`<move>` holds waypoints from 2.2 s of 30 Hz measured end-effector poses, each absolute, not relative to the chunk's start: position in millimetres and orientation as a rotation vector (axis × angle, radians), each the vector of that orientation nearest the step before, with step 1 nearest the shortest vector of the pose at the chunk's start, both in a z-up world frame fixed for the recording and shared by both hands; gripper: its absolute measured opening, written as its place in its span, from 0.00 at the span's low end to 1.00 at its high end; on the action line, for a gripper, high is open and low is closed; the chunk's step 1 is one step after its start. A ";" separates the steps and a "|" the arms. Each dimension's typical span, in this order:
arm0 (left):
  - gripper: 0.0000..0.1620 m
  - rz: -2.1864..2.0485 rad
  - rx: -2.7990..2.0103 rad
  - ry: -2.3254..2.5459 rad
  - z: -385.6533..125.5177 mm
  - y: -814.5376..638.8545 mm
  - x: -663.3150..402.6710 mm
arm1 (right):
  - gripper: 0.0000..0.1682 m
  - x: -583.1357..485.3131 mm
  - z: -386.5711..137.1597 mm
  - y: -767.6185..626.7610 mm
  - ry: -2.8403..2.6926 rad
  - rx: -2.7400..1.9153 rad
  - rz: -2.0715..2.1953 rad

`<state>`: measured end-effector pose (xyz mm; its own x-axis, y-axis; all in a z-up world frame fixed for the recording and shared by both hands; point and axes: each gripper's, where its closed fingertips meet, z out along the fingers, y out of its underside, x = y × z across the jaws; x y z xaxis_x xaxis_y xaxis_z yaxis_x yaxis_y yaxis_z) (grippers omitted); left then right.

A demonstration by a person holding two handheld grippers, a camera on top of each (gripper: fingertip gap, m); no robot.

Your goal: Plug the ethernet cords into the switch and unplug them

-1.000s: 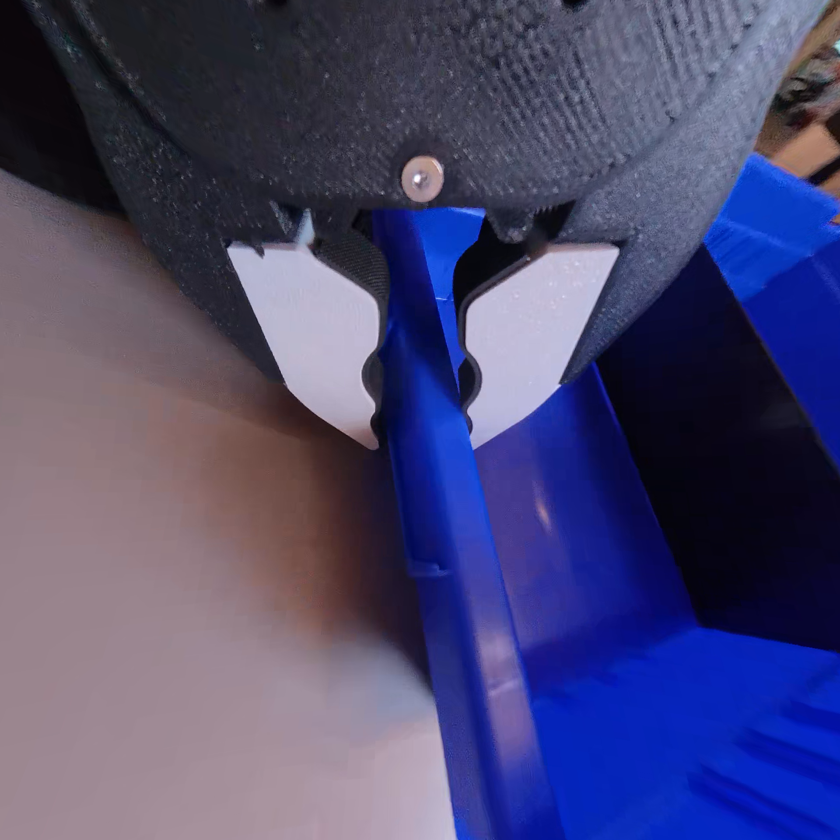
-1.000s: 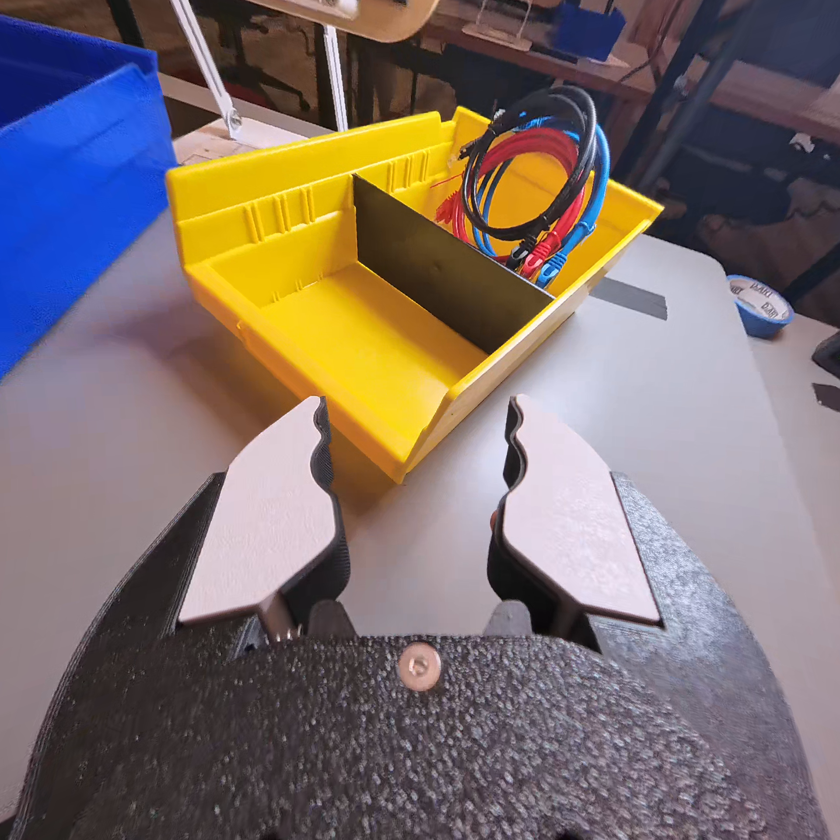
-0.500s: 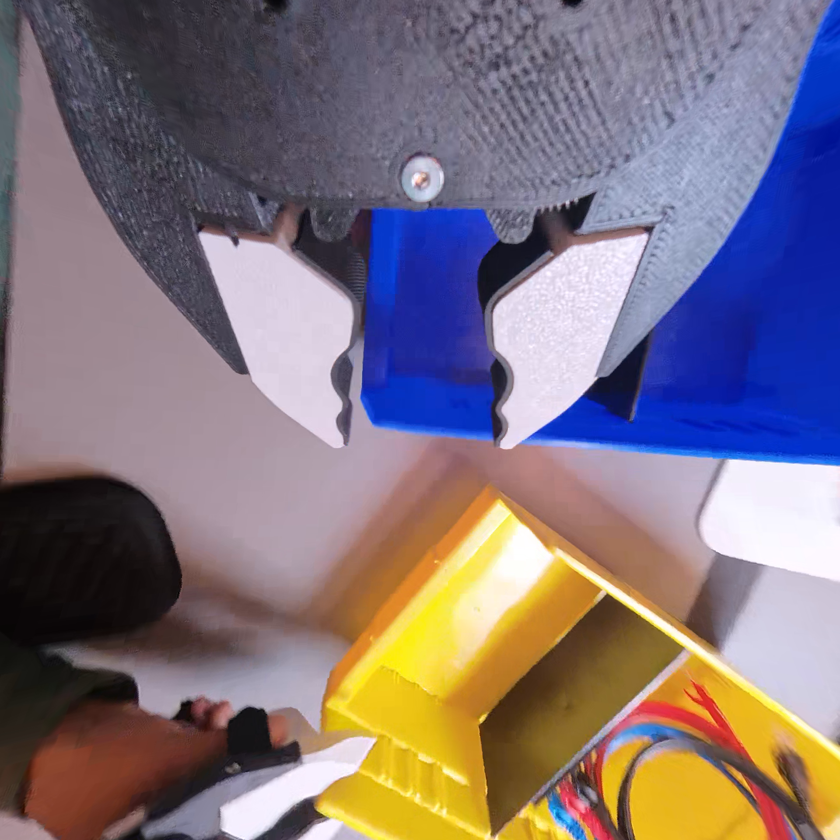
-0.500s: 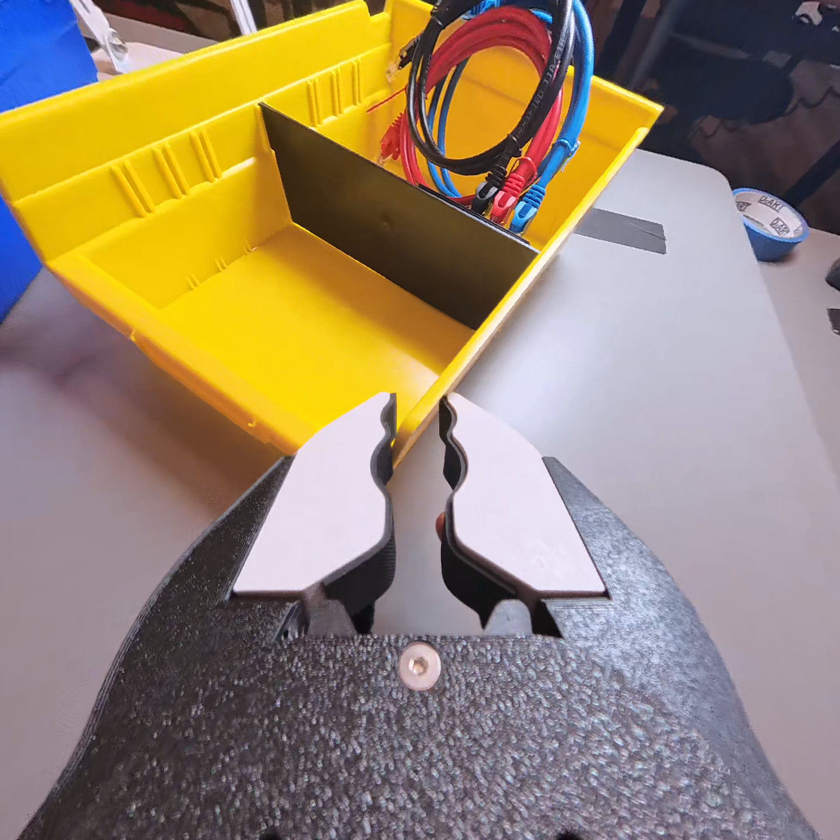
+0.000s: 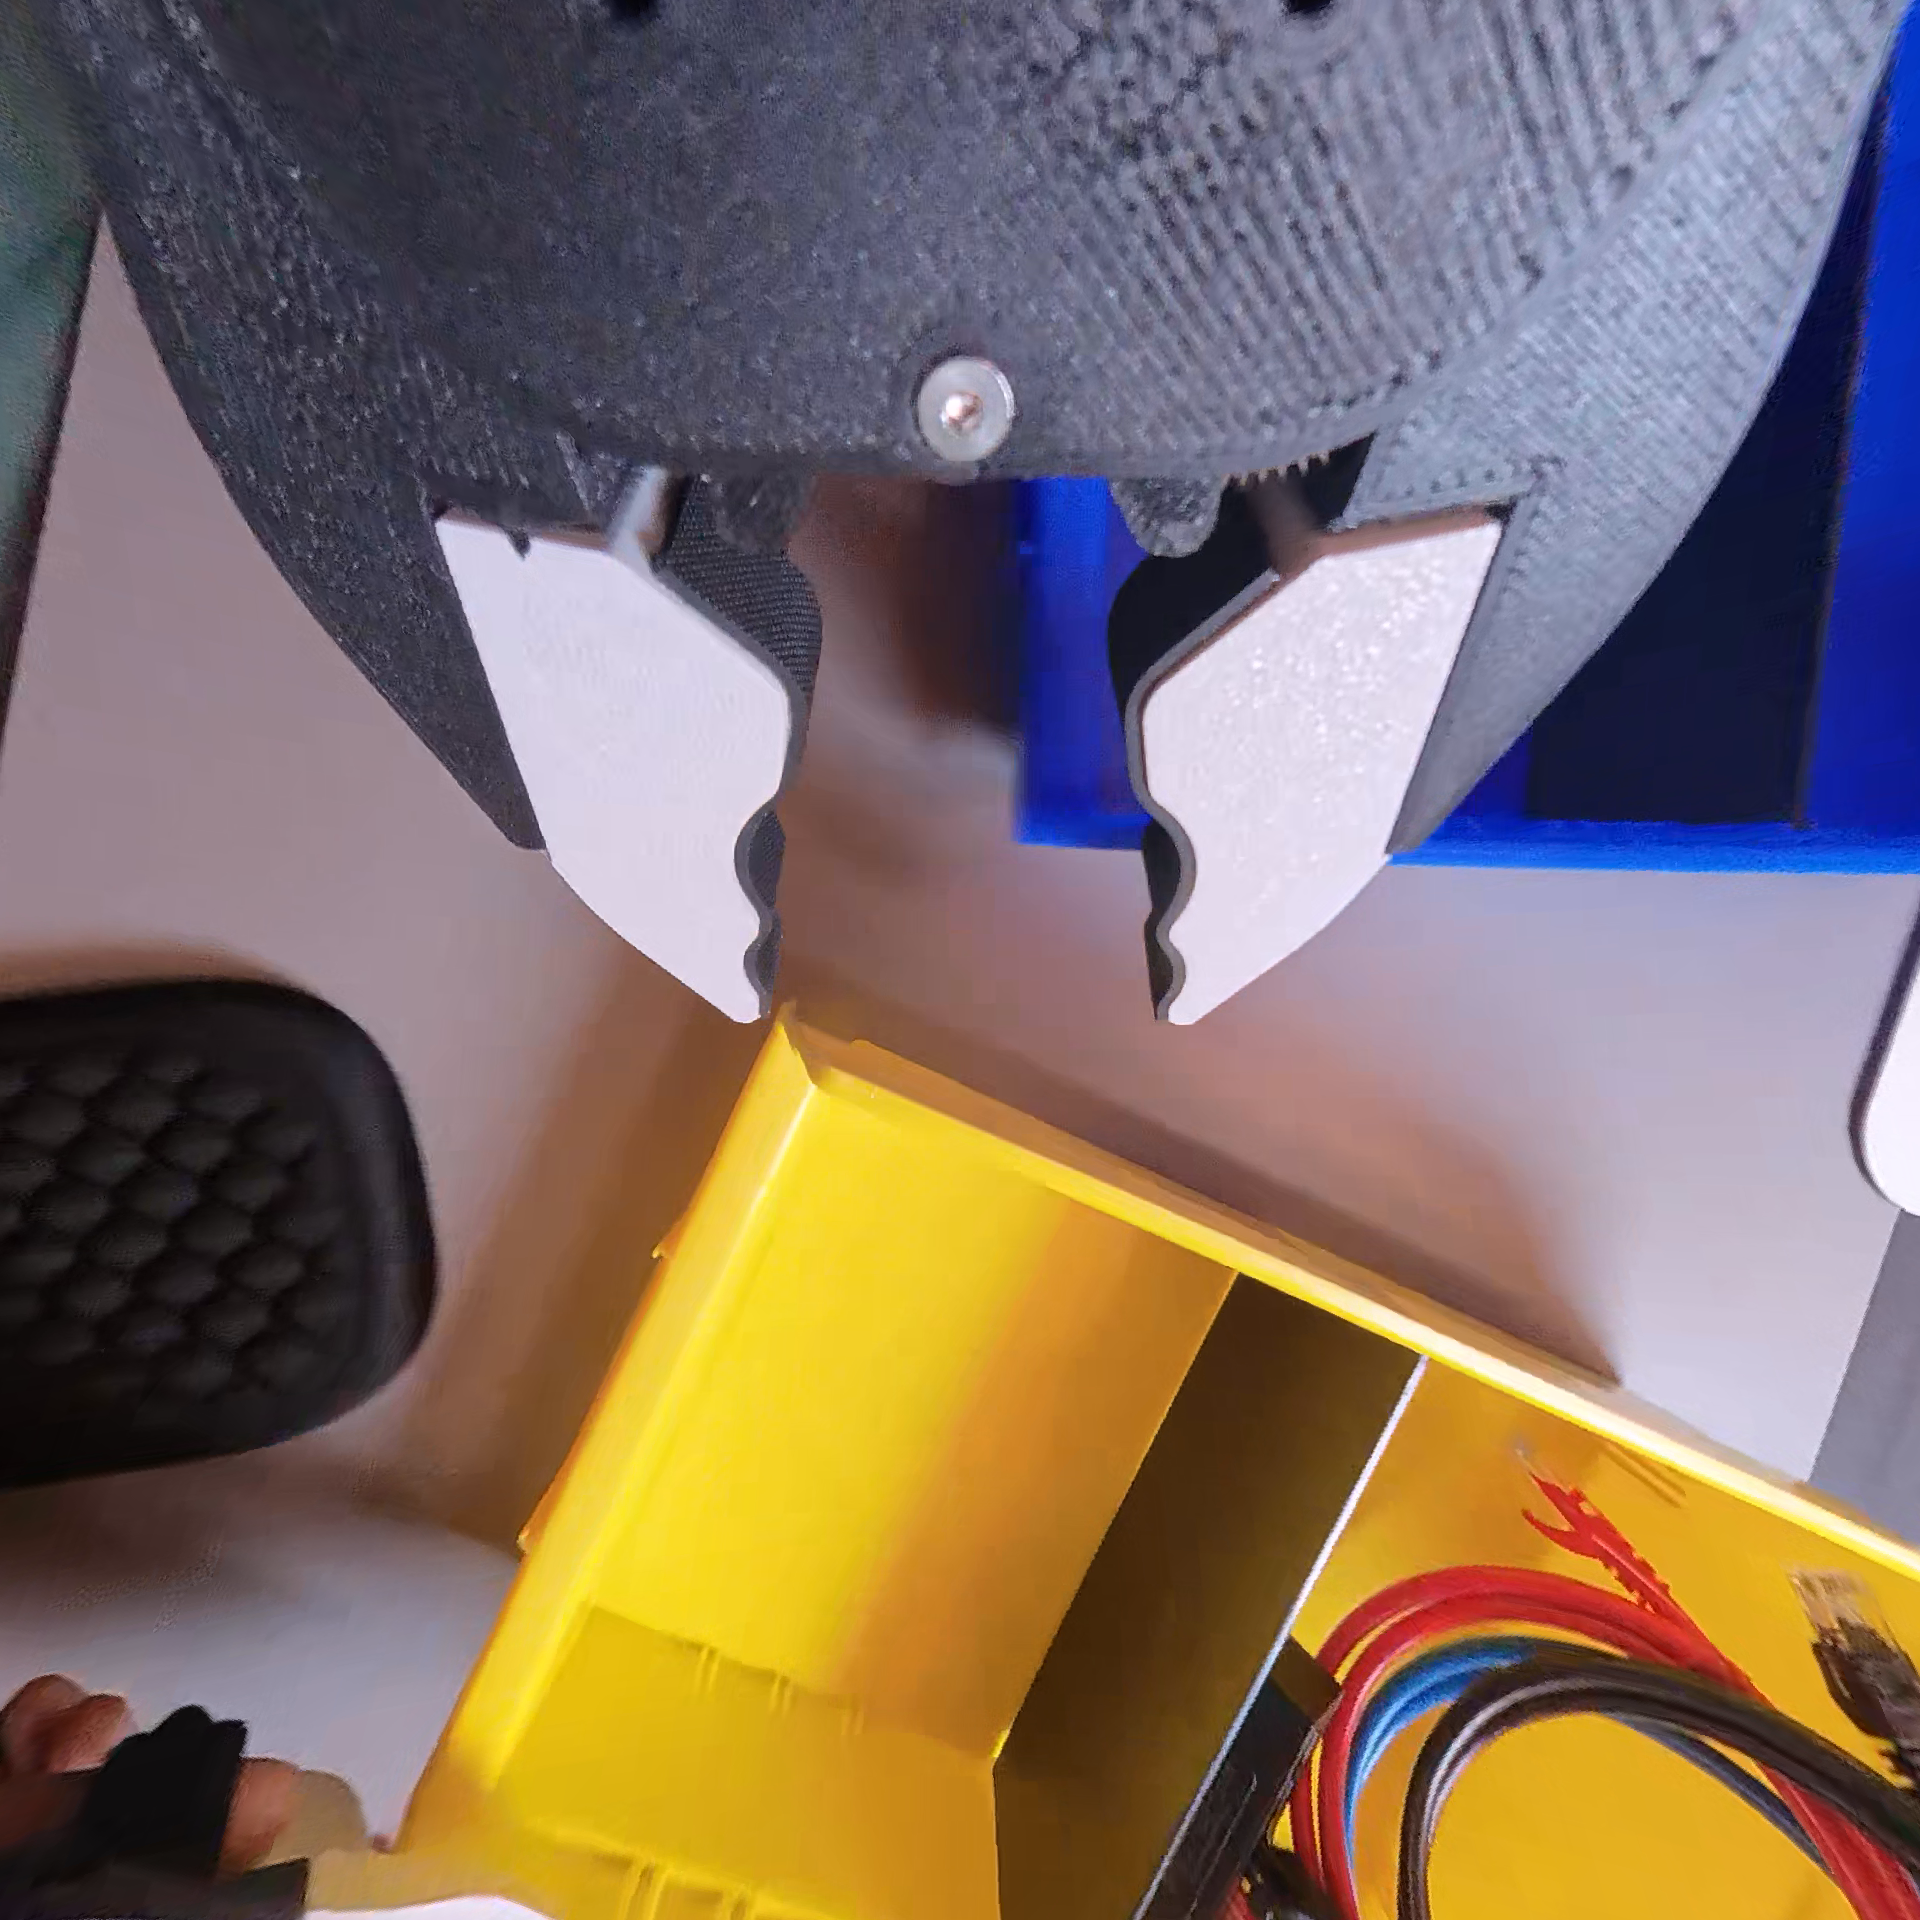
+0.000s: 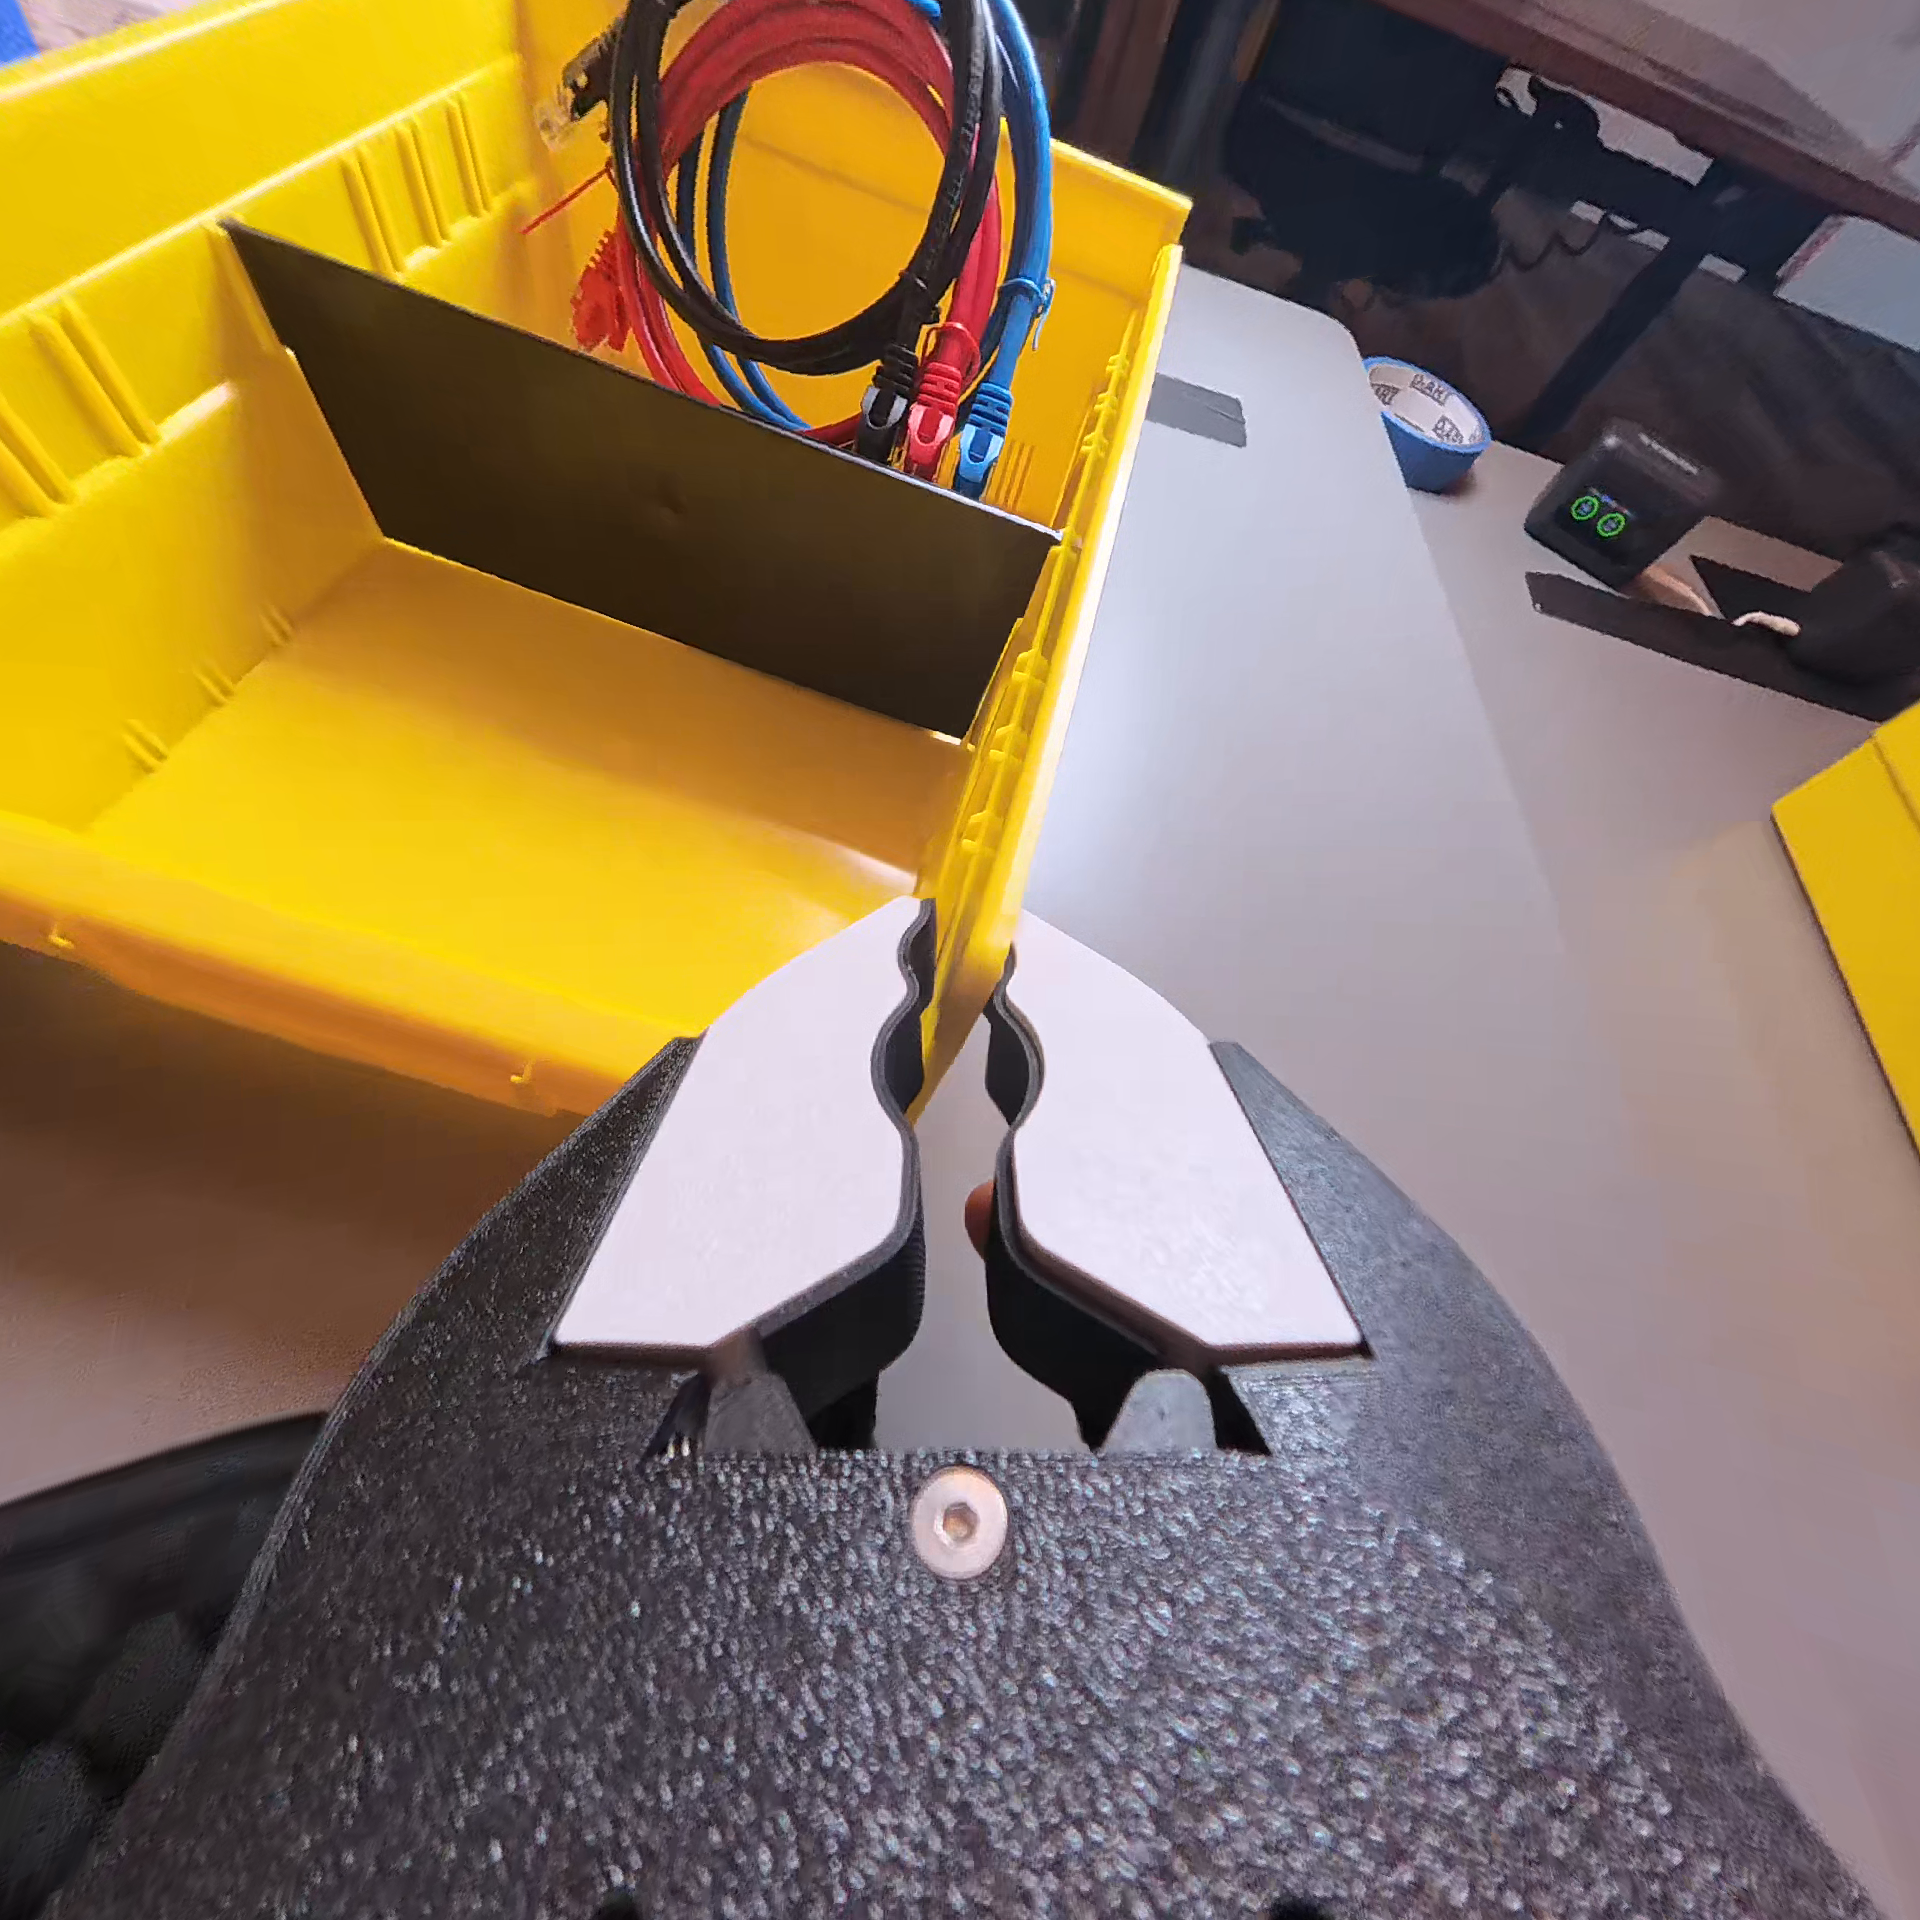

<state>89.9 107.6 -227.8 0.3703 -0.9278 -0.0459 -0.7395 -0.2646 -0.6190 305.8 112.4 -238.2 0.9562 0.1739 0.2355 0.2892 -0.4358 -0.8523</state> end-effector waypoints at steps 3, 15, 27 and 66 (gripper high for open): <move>0.41 -0.526 -1.996 1.420 -224.0 69.5 92.4 | 0.03 315.2 -232.3 90.6 -0.259 -2.010 -0.095; 0.45 -0.859 -1.902 0.917 -250.0 -16.8 107.7 | 0.02 278.9 -174.2 22.5 -0.192 -1.839 -0.018; 0.33 -0.713 -1.538 0.922 -171.5 -66.3 81.5 | 0.03 251.4 -128.3 -61.6 -0.259 -1.552 -0.019; 0.22 -0.316 -1.875 0.307 -252.6 -84.2 -330.4 | 0.18 -190.5 -230.0 18.8 -1.134 -1.552 0.434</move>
